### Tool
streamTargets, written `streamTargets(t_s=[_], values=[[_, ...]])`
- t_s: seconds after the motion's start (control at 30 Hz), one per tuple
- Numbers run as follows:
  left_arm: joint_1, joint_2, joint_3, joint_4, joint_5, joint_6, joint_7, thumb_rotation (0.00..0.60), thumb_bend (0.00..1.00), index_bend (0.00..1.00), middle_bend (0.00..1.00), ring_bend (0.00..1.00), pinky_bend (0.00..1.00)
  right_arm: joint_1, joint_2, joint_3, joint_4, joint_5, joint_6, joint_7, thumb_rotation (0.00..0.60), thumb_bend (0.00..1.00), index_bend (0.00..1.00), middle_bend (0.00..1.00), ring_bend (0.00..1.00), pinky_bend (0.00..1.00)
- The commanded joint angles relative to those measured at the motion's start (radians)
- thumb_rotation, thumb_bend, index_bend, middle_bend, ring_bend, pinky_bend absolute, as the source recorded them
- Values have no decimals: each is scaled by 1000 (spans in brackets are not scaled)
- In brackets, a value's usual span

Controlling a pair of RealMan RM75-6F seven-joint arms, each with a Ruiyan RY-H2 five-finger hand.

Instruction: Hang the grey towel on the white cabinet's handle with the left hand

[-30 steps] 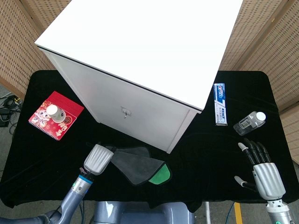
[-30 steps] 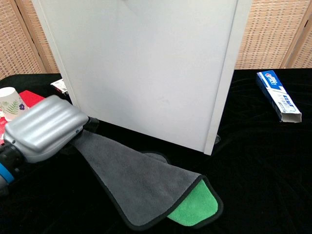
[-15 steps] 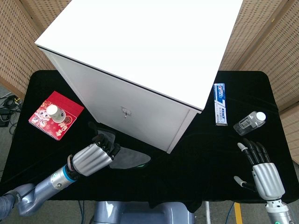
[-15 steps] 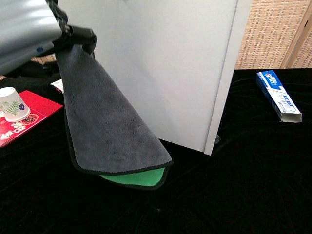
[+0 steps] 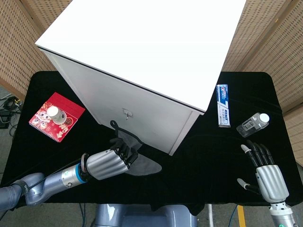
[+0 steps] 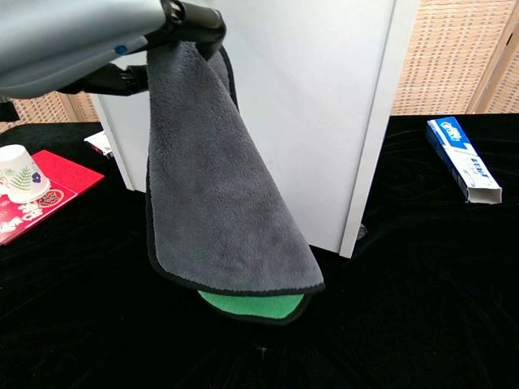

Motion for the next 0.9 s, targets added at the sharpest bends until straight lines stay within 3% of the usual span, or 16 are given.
streamTargets(t_s=[0.03, 0.4, 0.9], values=[[-11, -12, -8, 5, -7, -18, 0, 600, 427, 802, 878, 792, 672, 0, 1, 0, 0, 1, 0, 3, 600, 117, 84, 0, 0, 0], [-47, -68, -36, 38, -67, -92, 0, 600, 415, 801, 878, 791, 672, 4, 5, 2, 4, 9, -9, 21, 600, 117, 84, 0, 0, 0], [-53, -75, -31, 18, -51, -66, 1, 600, 408, 801, 878, 788, 672, 4, 6, 3, 4, 9, -6, 25, 600, 117, 84, 0, 0, 0]])
